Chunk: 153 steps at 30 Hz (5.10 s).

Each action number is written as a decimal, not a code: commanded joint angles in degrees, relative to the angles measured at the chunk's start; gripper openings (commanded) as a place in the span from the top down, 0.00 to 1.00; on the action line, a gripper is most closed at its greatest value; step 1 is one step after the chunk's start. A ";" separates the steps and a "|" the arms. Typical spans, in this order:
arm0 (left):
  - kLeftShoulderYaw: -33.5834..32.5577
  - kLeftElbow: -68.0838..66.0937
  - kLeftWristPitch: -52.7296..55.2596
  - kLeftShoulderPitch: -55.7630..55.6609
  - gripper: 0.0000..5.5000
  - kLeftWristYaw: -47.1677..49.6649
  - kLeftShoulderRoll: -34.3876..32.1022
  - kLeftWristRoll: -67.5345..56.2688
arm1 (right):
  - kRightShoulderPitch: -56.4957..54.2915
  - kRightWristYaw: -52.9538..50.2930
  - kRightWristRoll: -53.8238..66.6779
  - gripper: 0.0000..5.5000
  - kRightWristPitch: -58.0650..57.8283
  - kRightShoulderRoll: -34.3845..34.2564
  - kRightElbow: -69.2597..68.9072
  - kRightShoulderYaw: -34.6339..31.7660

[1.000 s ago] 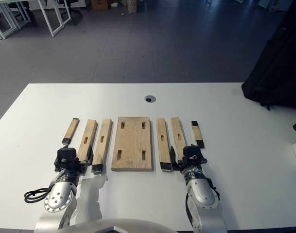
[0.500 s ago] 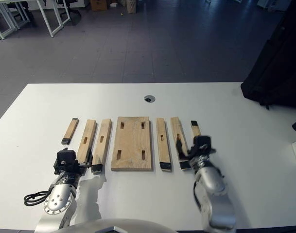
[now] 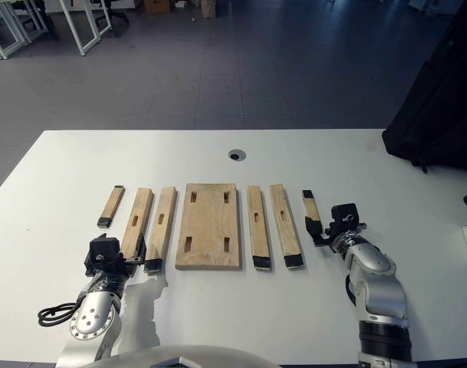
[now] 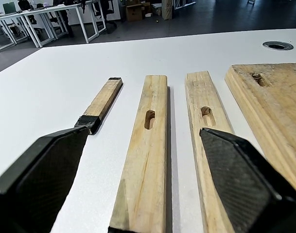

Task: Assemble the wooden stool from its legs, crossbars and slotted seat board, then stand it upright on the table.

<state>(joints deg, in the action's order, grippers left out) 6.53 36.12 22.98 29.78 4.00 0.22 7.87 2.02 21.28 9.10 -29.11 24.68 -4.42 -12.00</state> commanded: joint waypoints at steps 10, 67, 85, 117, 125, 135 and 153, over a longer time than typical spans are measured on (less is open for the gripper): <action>-0.36 -0.47 1.34 -1.51 0.23 -0.18 -0.38 0.56 | 3.69 2.96 -0.75 0.40 0.35 0.06 9.75 5.22; -30.01 -31.02 33.83 -56.41 0.50 15.83 -6.15 -96.52 | -14.80 1.09 3.85 0.77 -2.21 -12.10 -22.95 28.55; -26.44 -36.86 35.11 -57.37 0.91 14.98 -16.01 -112.28 | -13.86 3.73 4.13 0.77 -1.58 -9.07 -21.15 27.32; -6.76 -9.36 -0.72 -22.78 0.92 3.04 -17.40 -28.20 | 1.13 -9.99 -7.58 0.16 -4.44 -12.28 -26.95 31.67; -7.68 -13.18 -2.43 -24.02 0.92 -0.08 -14.82 -24.30 | 0.63 -9.88 -7.91 0.16 -4.58 -12.64 -26.76 31.61; -9.42 -17.29 -4.82 -21.56 0.92 -2.73 -12.92 -21.22 | 0.57 -9.73 -8.07 0.16 -4.67 -12.38 -26.96 31.10; -9.72 -23.10 -4.14 -15.57 0.92 -5.20 -7.98 -22.67 | -1.77 -8.88 -7.38 0.16 -5.29 -12.82 -25.83 30.03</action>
<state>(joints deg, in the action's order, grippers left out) -5.32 16.14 15.09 9.07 -1.29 -9.98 -15.36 1.45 12.09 1.92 -33.33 12.05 -30.79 18.69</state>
